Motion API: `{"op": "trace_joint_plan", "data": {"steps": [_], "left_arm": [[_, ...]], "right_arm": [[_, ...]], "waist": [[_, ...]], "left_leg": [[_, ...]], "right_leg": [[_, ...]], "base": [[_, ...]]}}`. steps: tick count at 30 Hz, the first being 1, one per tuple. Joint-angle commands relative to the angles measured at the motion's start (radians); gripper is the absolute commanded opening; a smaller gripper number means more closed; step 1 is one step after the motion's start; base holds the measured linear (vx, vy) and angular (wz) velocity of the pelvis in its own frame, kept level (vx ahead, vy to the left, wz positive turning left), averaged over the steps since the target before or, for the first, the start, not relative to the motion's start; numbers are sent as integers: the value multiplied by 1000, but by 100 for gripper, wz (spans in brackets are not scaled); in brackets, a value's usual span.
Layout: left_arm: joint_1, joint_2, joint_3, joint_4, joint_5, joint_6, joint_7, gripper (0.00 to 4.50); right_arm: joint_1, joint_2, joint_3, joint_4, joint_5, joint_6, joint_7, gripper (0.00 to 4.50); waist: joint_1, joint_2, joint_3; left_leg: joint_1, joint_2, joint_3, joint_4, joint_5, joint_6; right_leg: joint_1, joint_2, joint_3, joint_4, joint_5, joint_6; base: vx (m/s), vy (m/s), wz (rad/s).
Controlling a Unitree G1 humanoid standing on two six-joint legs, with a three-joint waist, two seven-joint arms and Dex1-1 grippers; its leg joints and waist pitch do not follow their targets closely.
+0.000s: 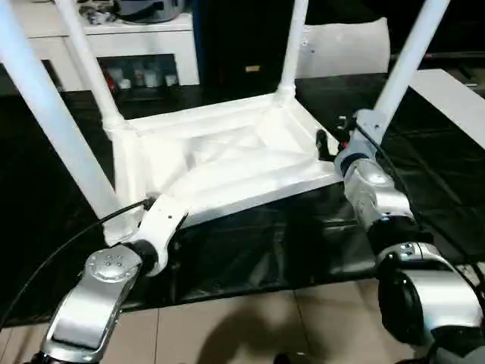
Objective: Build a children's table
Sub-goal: Rotate table base
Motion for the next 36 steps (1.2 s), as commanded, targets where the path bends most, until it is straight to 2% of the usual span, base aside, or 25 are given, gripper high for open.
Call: {"op": "trace_joint_plan", "data": {"steps": [1, 5, 7, 9, 10, 11, 12, 14, 15, 17, 18, 19, 20, 21, 22, 23, 24, 25, 26, 28, 29, 30, 31, 32, 36], "left_arm": [[19, -15, 36, -32, -27, -17, 17, 226], [80, -71, 85, -64, -87, -76, 22, 226], [146, -100, 103, -96, -92, -146, 53, 226], [162, -107, 106, -103, -90, -159, 63, 226], [196, -130, 117, -116, -77, -170, 103, 226], [206, -140, 122, -120, -70, -170, 122, 226], [227, -171, 139, -131, -57, -170, 172, 226], [250, -208, 160, -142, -45, -175, 224, 226], [264, -234, 179, -141, -37, -201, 259, 226], [274, -250, 190, -137, -39, -234, 279, 226], [282, -259, 197, -135, -37, -255, 293, 226], [292, -264, 203, -134, -35, -276, 308, 226], [295, -272, 209, -134, -35, -290, 319, 226], [300, -281, 215, -136, -34, -302, 333, 226], [303, -288, 222, -141, -31, -312, 348, 226], [306, -304, 233, -151, -21, -318, 374, 226], [308, -315, 244, -162, -14, -313, 393, 226], [308, -325, 257, -174, 2, -304, 421, 226], [308, -329, 263, -176, 4, -301, 433, 226], [300, -339, 279, -171, 4, -299, 461, 226], [298, -340, 282, -169, 6, -302, 466, 226], [289, -338, 285, -165, 6, -308, 469, 226], [278, -336, 291, -162, 7, -316, 478, 226], [274, -334, 294, -161, 8, -320, 484, 226], [256, -323, 297, -145, 1, -331, 478, 226]], "right_arm": [[45, -6, 61, -69, -26, 2, 64, 450], [182, -6, 97, -282, 39, 96, 144, 450], [297, -23, 136, -465, 90, 167, 213, 450], [323, -27, 142, -507, 103, 185, 228, 450], [380, -39, 154, -603, 128, 231, 258, 450], [396, -45, 161, -627, 125, 236, 265, 450], [428, -58, 176, -673, 121, 240, 281, 450], [462, -70, 189, -728, 115, 251, 294, 450], [484, -83, 208, -768, 125, 292, 309, 450], [505, -98, 228, -810, 130, 345, 318, 450], [517, -104, 244, -827, 130, 366, 327, 450], [530, -109, 257, -848, 130, 385, 334, 450], [534, -112, 264, -853, 120, 379, 336, 450], [540, -114, 270, -863, 114, 384, 339, 450], [545, -118, 278, -871, 113, 388, 347, 450], [553, -122, 285, -887, 117, 398, 354, 450], [559, -126, 292, -901, 123, 411, 361, 450], [567, -133, 303, -914, 122, 414, 372, 450], [570, -136, 308, -920, 117, 416, 371, 450], [574, -140, 313, -925, 105, 422, 366, 450], [574, -140, 313, -926, 104, 424, 365, 450], [571, -140, 311, -920, 99, 425, 362, 450], [569, -140, 311, -917, 96, 428, 360, 450], [568, -140, 311, -916, 95, 430, 359, 450], [567, -143, 319, -918, 90, 434, 363, 450]], "waist": [[1, 2, -64], [-3, 0, -61], [-5, -4, -58], [-7, -4, -56], [-9, -8, -55], [-8, -7, -50], [-12, -15, -49], [-16, -12, -46], [-18, -12, -46], [-26, -12, -45], [-28, -4, -43], [-36, 6, -42], [-40, 5, -41], [-49, 9, -35], [-51, 6, -31], [-49, 7, -32], [-54, -2, -30], [-58, -5, -31], [-61, -5, -30], [-71, -5, -35], [-75, -10, -35], [-80, -6, -36], [-83, -12, -39], [-84, -8, -39], [-87, -9, -41]], "left_leg": [[-18, -14, 17, -61, -229, 81], [-21, -14, 17, -62, -229, 87], [-20, -16, 18, -62, -247, 89], [-19, -16, 17, -63, -270, 89], [-18, -17, 18, -62, -280, 89], [-14, -19, 19, -60, -301, 84], [-13, -23, 20, -56, -314, 78], [-14, -25, 20, -53, -319, 72], [-8, -30, 20, -48, -336, 76], [-17, -28, 13, -52, -355, 74], [-14, -24, 9, -55, -370, 73], [1, -12, 1, -62, -415, 75], [2, -6, -3, -69, -436, 77], [-1, 12, -14, -86, -492, 74], [-9, 29, -22, -101, -556, 67], [-5, 32, -23, -103, -571, 62], [7, 14, -14, -90, -559, 53], [12, -10, -5, -71, -507, 47], [7, -14, -6, -68, -488, 46], [-4, -14, -10, -66, -459, 50], [-6, -14, -12, -67, -460, 51], [-11, -10, -16, -70, -461, 51], [-11, -8, -17, -71, -457, 54], [-10, -9, -17, -70, -444, 57], [-21, -8, -18, -72, -408, 58]], "right_leg": [[62, -37, 37, -71, -434, -67], [62, -34, 37, -78, -457, -46], [59, -28, 34, -86, -488, -22], [55, -26, 31, -93, -525, -2], [53, -25, 30, -97, -540, 8], [49, -25, 26, -107, -583, 32], [46, -23, 18, -115, -623, 59], [45, -19, 8, -126, -644, 96], [40, -15, 0, -137, -665, 115], [51, -12, -13, -144, -664, 141], [51, -12, -15, -146, -663, 143], [53, -15, -18, -153, -631, 125], [55, -16, -17, -151, -611, 112], [67, -19, -16, -140, -576, 91], [79, -19, -8, -123, -560, 88], [80, -23, 0, -117, -553, 84], [66, -28, 2, -132, -585, 80], [57, -38, -9, -149, -648, 85], [59, -40, -14, -152, -664, 92], [65, -36, -24, -154, -668, 114], [65, -35, -25, -155, -668, 117], [71, -35, -24, -150, -651, 116], [70, -37, -19, -147, -633, 110], [67, -39, -15, -145, -622, 98], [73, -44, -9, -136, -596, 82]], "base": [[0, 0, 0], [0, 0, 0], [0, 0, 0], [0, 0, 0], [0, 0, 0], [0, 0, 0], [0, 0, 0], [0, 0, 0], [0, 0, 0], [0, 0, 0], [0, 0, 0], [0, 0, 0], [0, 0, 0], [0, 0, 0], [0, 0, 0], [0, 0, 0], [0, 0, 0], [0, 0, 0], [0, 0, 0], [0, 0, 0], [0, 0, 0], [0, 0, 0], [0, 0, 0], [0, 0, 0], [0, 0, 0]]}}
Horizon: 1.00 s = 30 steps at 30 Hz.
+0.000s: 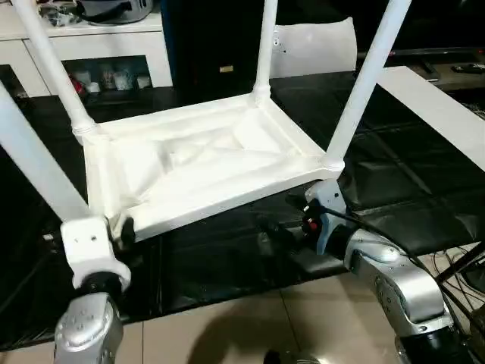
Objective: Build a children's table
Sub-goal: Rotate table base
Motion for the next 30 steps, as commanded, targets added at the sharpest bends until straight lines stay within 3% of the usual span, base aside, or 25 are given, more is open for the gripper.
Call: {"op": "trace_joint_plan", "data": {"steps": [1, 7, 8, 10, 11, 12, 13, 15, 16, 17, 20, 25, 30], "left_arm": [[-30, 20, 25, 22, 22, -16, 24, 226], [-68, 38, 31, 39, 12, -11, 20, 226], [-59, 40, 21, 35, 11, -9, 10, 226], [-16, 50, -17, 24, -6, -20, -44, 226], [9, 54, -37, 20, -25, -40, -79, 226], [18, 57, -46, 20, -34, -51, -95, 226], [34, 70, -63, 15, -42, -58, -122, 226], [53, 79, -64, 13, -26, -66, -119, 226], [57, 79, -61, 14, -23, -66, -113, 226], [59, 79, -59, 15, -21, -67, -110, 226], [88, 59, -35, -8, 18, -85, -46, 226], [124, 2, 14, -41, 40, -114, 54, 226], [76, 5, 59, -21, 38, -141, 93, 226]], "right_arm": [[-4, -7, 7, -10, -10, 15, -1, 450], [-5, -10, 13, -7, -25, 11, -4, 450], [-4, -10, 13, -8, -27, 12, -3, 450], [-2, -12, 13, -9, -31, 12, 0, 450], [-1, -14, 12, -9, -33, 12, 2, 450], [-1, -15, 11, -9, -34, 12, 4, 450], [0, -17, 13, -7, -38, 8, 7, 450], [0, -20, 15, -3, -41, 2, 13, 450], [-1, -20, 15, -1, -41, 0, 15, 450], [-1, -21, 14, 0, -42, -1, 15, 450], [-5, -16, 16, 4, -39, 0, 19, 450], [-7, -12, 18, 11, -43, -2, 20, 450], [-3, -10, 13, 14, -48, -4, 18, 450]], "waist": [[9, -2, -44], [32, 1, -56], [36, 3, -57], [49, 1, -58], [51, -5, -58], [55, -4, -57], [67, 0, -55], [78, -3, -51], [81, -6, -48], [89, -4, -46], [89, -7, -42], [86, -7, -44], [89, -5, -48]], "left_leg": [[-14, -14, 9, -71, -373, 61], [-25, -5, 12, -72, -242, 80], [-25, -3, 12, -72, -226, 82], [-25, 0, 18, -71, -177, 90], [-24, 0, 21, -70, -172, 91], [-26, -1, 20, -69, -164, 92], [-20, 0, 25, -71, -180, 87], [-13, 1, 28, -73, -216, 79], [-15, -1, 28, -74, -232, 76], [-7, -2, 30, -74, -262, 68], [-5, -2, 27, -75, -303, 56], [-8, -7, 26, -71, -305, 63], [-10, -5, 24, -73, -292, 68]], "right_leg": [[38, -48, 36, -82, -574, 58], [46, -50, 57, -53, -438, -8], [47, -50, 59, -49, -418, -16], [46, -48, 66, -39, -363, -45], [44, -48, 68, -39, -361, -50], [45, -50, 69, -36, -363, -53], [41, -48, 72, -37, -389, -49], [36, -47, 72, -43, -426, -42], [37, -46, 70, -45, -448, -34], [33, -46, 69, -51, -485, -19], [31, -44, 64, -58, -521, 5], [32, -42, 62, -62, -529, 23], [34, -40, 63, -59, -500, 19]], "base": [[0, 0, 0], [0, 0, 0], [0, 0, 0], [0, 0, 0], [0, 0, 0], [0, 0, 0], [0, 0, 0], [0, 0, 0], [0, 0, 0], [0, 0, 0], [0, 0, 0], [0, 0, 0], [0, 0, 0]]}}
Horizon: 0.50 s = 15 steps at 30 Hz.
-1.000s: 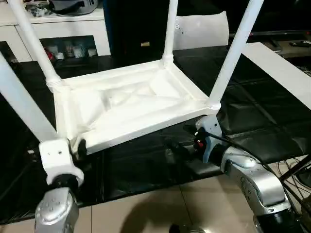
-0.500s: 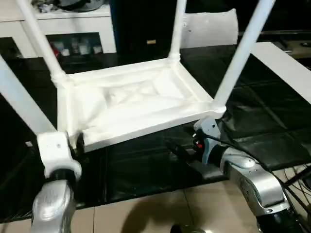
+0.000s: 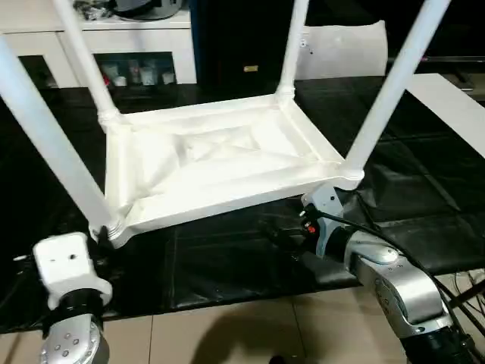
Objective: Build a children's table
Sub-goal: Rotate table base
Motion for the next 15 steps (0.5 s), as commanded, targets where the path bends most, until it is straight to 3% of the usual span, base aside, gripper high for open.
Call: {"op": "trace_joint_plan", "data": {"steps": [1, 2, 4, 8, 11, 15], "left_arm": [[-36, 13, 22, 13, -8, -18, 10, 226], [-39, 14, 24, 16, -10, -19, 9, 226], [-70, 29, 37, 40, -25, -23, -5, 226], [-120, 63, 61, 85, -41, -27, -17, 226], [-156, 85, 82, 118, -55, -27, -31, 226], [-211, 119, 105, 172, -100, -34, -73, 226]], "right_arm": [[-1, -1, -8, 9, -7, -8, 1, 450], [-1, -1, -8, 9, -7, -8, 1, 450], [-3, 2, -10, 11, -9, -9, -4, 450], [-2, 3, -12, 12, -12, -10, -8, 450], [0, 5, -13, 14, -15, -11, -13, 450], [-4, 10, -11, 30, -26, -14, -27, 450]], "waist": [[1, 3, -44], [1, 3, -44], [0, 12, -46], [2, 11, -47], [4, 18, -48], [9, 20, -52]], "left_leg": [[-11, -6, 16, -74, -285, 70], [-12, -5, 15, -75, -284, 69], [-13, -4, 14, -76, -278, 67], [-10, -6, 15, -75, -278, 69], [-8, -6, 14, -75, -281, 65], [-8, -2, 12, -76, -263, 61]], "right_leg": [[46, -40, 48, -83, -489, 19], [47, -40, 48, -81, -484, 17], [49, -41, 50, -76, -458, 6], [48, -40, 50, -76, -452, -2], [48, -40, 51, -75, -445, -6], [51, -42, 54, -66, -406, -25]], "base": [[0, 0, 0], [0, 0, 0], [0, 0, 0], [0, 0, 0], [0, 0, 0], [0, 0, 0]]}}
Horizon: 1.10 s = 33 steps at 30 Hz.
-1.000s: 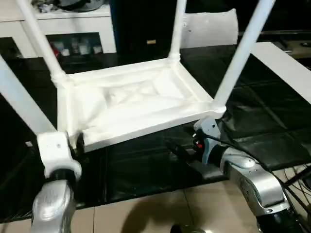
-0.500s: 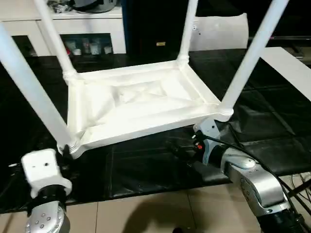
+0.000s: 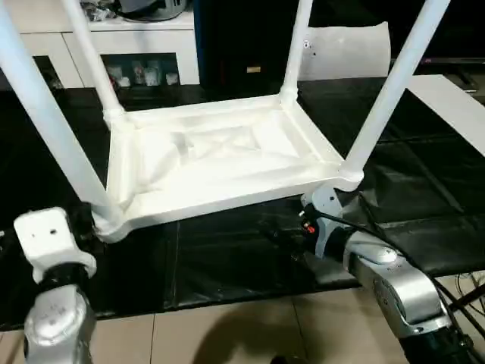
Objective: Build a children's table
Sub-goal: Rotate table base
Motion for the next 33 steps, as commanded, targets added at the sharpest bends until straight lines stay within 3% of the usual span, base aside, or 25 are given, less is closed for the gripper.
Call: {"op": "trace_joint_plan", "data": {"steps": [1, 4, 8, 11, 12, 13, 16, 17, 18, 27, 31, 32, 33], "left_arm": [[-32, 19, 7, 22, -40, -11, -47, 226], [-49, 39, 5, 42, -69, -10, -84, 226], [-32, 51, -8, 22, -85, -7, -117, 226], [-1, 51, -26, 3, -95, -12, -146, 226], [7, 53, -31, -1, -96, -14, -154, 226], [13, 56, -36, -3, -98, -15, -161, 226], [16, 63, -44, -3, -106, -31, -182, 226], [14, 68, -40, -5, -117, -41, -194, 226], [14, 68, -40, -5, -117, -41, -194, 226], [-35, 133, -28, 47, -189, -46, -310, 226], [-52, 162, -19, 67, -236, -47, -368, 264], [-51, 166, -20, 66, -244, -45, -378, 264], [-47, 172, -22, 60, -265, -43, -404, 284]], "right_arm": [[-6, 1, -9, 16, -10, -10, -10, 450], [-8, 5, -10, 25, -15, -11, -12, 450], [-8, 9, -7, 35, -20, -14, -16, 450], [-10, 22, -4, 37, -22, -17, -26, 450], [-10, 26, -3, 37, -23, -18, -30, 450], [-10, 30, -2, 36, -23, -19, -33, 450], [-5, 39, -1, 32, -23, -21, -38, 450], [2, 43, 1, 24, -22, -20, -39, 450], [2, 43, 1, 24, -22, -20, -39, 450], [4, 43, 0, 24, -31, -26, -33, 450], [3, 40, 1, 25, -32, -30, -28, 450], [3, 39, 1, 26, -33, -30, -27, 450], [3, 38, 3, 26, -33, -31, -25, 450]], "waist": [[3, 16, -51], [13, 15, -54], [22, 14, -48], [22, 10, -40], [18, 21, -31], [16, 14, -32], [5, 15, -29], [5, 26, -23], [1, 21, -24], [1, 25, -23], [-3, 27, -22], [-6, 17, -24], [-4, 22, -24]], "left_leg": [[-8, -3, 14, -77, -258, 61], [-8, 0, 16, -77, -230, 60], [-7, 0, 19, -80, -239, 56], [-7, -4, 21, -83, -281, 48], [-5, -6, 22, -86, -319, 45], [-1, -9, 24, -84, -331, 46], [4, -17, 21, -80, -358, 52], [4, -17, 19, -82, -366, 53], [5, -17, 19, -81, -371, 54], [2, -18, 18, -83, -342, 64], [0, -18, 19, -84, -336, 63], [-3, -17, 19, -84, -327, 64], [-2, -16, 19, -85, -315, 65]], "right_leg": [[50, -43, 55, -67, -397, -31], [51, -44, 60, -58, -357, -52], [50, -44, 62, -58, -369, -57], [50, -45, 61, -64, -442, -31], [44, -42, 61, -74, -476, -16], [42, -41, 58, -78, -497, -7], [39, -40, 52, -88, -567, 29], [36, -40, 52, -90, -572, 30], [36, -37, 51, -92, -572, 34], [36, -38, 58, -83, -549, 17], [38, -41, 60, -80, -542, 9], [40, -40, 61, -79, -536, 8], [40, -44, 63, -76, -535, 3]], "base": [[0, 0, 0], [0, 0, 0], [0, 0, 0], [0, 0, 0], [0, 0, 0], [0, 0, 0], [0, 0, 0], [0, 0, 0], [0, 0, 0], [0, 0, 0], [0, 0, 0], [0, 0, 0], [0, 0, 0]]}}
